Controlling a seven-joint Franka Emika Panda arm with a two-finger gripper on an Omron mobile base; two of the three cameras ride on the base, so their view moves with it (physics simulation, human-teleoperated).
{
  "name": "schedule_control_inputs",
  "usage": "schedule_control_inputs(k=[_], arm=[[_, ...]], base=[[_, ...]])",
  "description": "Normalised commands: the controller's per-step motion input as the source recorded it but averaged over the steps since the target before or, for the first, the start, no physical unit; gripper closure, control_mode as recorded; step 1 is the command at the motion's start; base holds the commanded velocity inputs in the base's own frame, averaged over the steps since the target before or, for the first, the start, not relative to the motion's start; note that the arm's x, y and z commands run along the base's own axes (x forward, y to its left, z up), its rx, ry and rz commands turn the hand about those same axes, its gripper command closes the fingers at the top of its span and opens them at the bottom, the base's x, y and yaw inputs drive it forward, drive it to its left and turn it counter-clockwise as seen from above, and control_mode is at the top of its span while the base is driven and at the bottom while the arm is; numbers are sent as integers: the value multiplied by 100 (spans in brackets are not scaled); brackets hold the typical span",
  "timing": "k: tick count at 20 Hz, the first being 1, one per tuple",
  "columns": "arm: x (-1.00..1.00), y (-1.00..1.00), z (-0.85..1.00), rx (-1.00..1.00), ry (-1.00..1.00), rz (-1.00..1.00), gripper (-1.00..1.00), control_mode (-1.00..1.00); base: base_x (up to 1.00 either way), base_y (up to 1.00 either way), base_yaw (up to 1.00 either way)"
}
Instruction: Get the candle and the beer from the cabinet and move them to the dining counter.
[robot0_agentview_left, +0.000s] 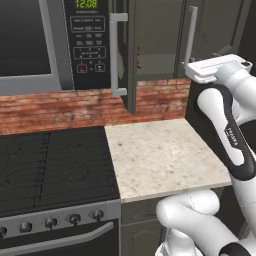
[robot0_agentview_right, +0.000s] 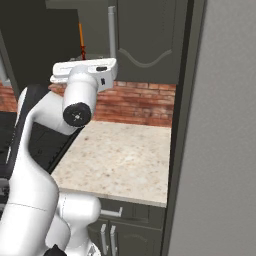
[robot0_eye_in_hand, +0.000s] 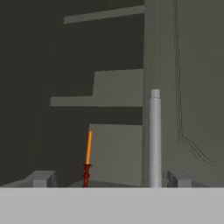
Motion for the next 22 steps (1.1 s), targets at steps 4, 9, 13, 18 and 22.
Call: schedule_control_inputs(k=[4, 9, 13, 18, 22], arm=[[29, -9, 0, -2, -5, -10, -100, -100], [43, -6, 0, 0, 0, -3, -100, -100], [47, -8, 0, 0, 0, -1, -100, -100], [33, -26, 0, 0, 0, 0, -100, -100], [33, -25, 0, 0, 0, 0, -100, -100]], base=[[0, 0, 0], [0, 0, 0], [0, 0, 0], [0, 0, 0], [0, 0, 0]])
